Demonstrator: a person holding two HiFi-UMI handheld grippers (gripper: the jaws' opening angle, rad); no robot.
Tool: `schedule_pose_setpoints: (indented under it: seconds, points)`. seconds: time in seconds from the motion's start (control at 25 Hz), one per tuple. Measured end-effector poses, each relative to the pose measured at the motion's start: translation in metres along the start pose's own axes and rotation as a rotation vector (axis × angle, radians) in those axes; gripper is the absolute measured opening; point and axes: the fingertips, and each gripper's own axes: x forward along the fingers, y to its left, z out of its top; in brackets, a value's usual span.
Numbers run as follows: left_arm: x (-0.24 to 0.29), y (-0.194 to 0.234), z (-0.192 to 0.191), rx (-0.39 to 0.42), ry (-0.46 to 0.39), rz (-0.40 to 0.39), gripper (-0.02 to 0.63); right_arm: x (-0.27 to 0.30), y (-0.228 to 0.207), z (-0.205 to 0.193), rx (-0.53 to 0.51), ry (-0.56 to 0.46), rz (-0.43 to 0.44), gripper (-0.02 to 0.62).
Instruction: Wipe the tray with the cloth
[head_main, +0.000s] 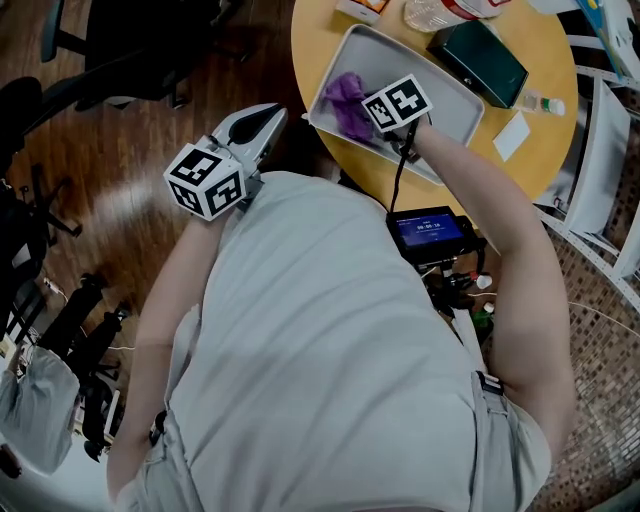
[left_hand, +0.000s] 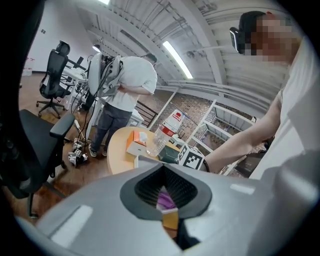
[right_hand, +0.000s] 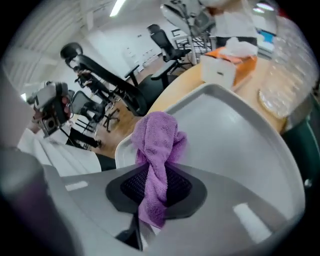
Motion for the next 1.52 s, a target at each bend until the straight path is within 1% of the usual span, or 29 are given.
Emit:
schedule_pose_setpoints:
  seconds: [0.08, 0.2, 0.4, 0.56, 0.68, 0.92, 1.12, 1.16, 1.2, 1.24, 1.28, 1.36, 1.44, 1.52]
  points:
    - [0.000, -0.005, -0.002, 0.004, 0.007, -0.006, 0.000, -0.007, -0.003, -0.011, 0.081, -0.023, 0.015, 0.064]
    - [0.007, -0.011, -0.001, 0.019, 0.021, -0.031, 0.000, -0.015, -0.012, -0.029, 0.131, -0.045, 0.002, 0.064]
    - [0.024, -0.025, -0.001, 0.051, 0.055, -0.087, 0.000, -0.033, -0.036, -0.076, 0.190, -0.049, -0.046, 0.064]
    - [0.040, -0.046, -0.004, 0.084, 0.091, -0.141, 0.000, -0.055, -0.057, -0.125, 0.263, -0.072, -0.100, 0.064]
    - [0.050, -0.056, -0.008, 0.096, 0.114, -0.171, 0.000, -0.064, -0.069, -0.152, 0.313, -0.083, -0.131, 0.064]
    - [0.064, -0.065, -0.009, 0.105, 0.136, -0.206, 0.000, -0.075, -0.086, -0.194, 0.343, -0.052, -0.175, 0.064]
    - [0.068, -0.070, -0.016, 0.096, 0.156, -0.222, 0.000, -0.079, -0.098, -0.215, 0.373, -0.034, -0.198, 0.064]
    - [0.067, -0.071, -0.016, 0.097, 0.162, -0.224, 0.000, -0.081, -0.099, -0.217, 0.355, -0.019, -0.211, 0.064]
    - [0.066, -0.073, -0.016, 0.099, 0.168, -0.228, 0.000, -0.083, -0.099, -0.219, 0.310, 0.006, -0.231, 0.064]
    - [0.064, -0.074, -0.015, 0.100, 0.173, -0.231, 0.000, -0.084, -0.098, -0.220, 0.234, 0.040, -0.257, 0.066]
    - [0.062, -0.074, -0.015, 0.100, 0.178, -0.235, 0.000, -0.084, -0.096, -0.219, 0.135, 0.072, -0.282, 0.066]
    - [0.061, -0.067, -0.017, 0.100, 0.191, -0.236, 0.000, -0.076, -0.092, -0.212, -0.069, 0.105, -0.309, 0.067]
    - [0.067, -0.055, -0.019, 0.097, 0.205, -0.229, 0.000, -0.065, -0.093, -0.209, -0.248, 0.145, -0.320, 0.066]
    - [0.071, -0.050, -0.021, 0.084, 0.206, -0.219, 0.000, -0.055, -0.086, -0.214, -0.439, 0.200, -0.307, 0.064]
